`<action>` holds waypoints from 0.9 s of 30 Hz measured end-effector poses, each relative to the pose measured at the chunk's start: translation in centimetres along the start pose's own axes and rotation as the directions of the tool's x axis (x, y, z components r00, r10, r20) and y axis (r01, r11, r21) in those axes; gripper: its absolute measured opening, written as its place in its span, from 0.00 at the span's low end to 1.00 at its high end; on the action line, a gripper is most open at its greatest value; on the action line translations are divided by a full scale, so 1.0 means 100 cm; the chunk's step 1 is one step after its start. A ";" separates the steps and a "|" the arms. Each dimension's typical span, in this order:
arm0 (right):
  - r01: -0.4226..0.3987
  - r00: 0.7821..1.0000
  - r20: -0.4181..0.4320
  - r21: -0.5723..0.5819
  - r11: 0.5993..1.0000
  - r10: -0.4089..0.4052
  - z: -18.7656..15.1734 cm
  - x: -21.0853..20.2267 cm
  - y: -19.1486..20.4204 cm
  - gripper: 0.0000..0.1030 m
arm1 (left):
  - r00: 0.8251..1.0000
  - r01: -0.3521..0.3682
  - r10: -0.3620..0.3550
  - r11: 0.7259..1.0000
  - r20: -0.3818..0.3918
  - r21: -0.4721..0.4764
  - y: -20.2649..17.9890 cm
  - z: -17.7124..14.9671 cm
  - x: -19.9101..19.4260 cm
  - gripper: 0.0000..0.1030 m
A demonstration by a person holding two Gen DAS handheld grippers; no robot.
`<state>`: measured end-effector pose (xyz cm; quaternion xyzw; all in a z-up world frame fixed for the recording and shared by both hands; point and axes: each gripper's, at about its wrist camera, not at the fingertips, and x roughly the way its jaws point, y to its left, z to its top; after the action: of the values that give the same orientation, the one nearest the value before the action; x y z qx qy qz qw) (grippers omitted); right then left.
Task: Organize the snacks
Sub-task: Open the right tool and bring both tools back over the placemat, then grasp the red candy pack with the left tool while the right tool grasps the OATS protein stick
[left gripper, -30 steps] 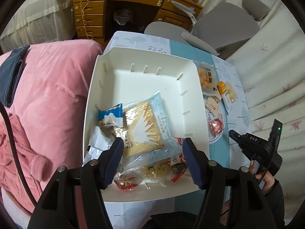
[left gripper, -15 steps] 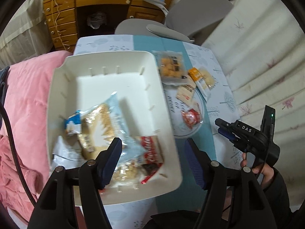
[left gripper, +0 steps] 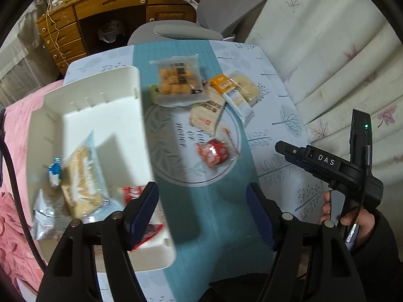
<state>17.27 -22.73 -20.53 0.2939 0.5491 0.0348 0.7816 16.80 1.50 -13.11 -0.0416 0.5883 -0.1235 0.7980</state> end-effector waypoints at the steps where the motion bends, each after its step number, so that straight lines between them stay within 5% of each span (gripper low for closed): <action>1: -0.003 1.000 -0.002 -0.019 1.000 0.003 0.003 0.000 -0.001 0.44 | 1.000 0.000 0.000 1.000 -0.003 -0.006 -0.006 0.001 0.004 0.70; 11: -0.023 1.000 0.001 -0.282 0.959 0.024 0.033 -0.002 0.006 0.44 | 0.998 -0.046 0.039 0.991 -0.058 -0.122 -0.038 0.008 0.052 0.70; 27: 0.056 0.996 0.093 -0.614 0.787 0.002 0.055 0.039 0.027 0.49 | 0.988 -0.120 0.076 0.928 -0.136 -0.353 -0.024 0.022 0.122 0.70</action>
<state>24.36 -21.32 -21.18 0.0165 0.4767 0.1876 0.8587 21.87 -4.01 -23.27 -0.1503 0.6493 0.0243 0.7451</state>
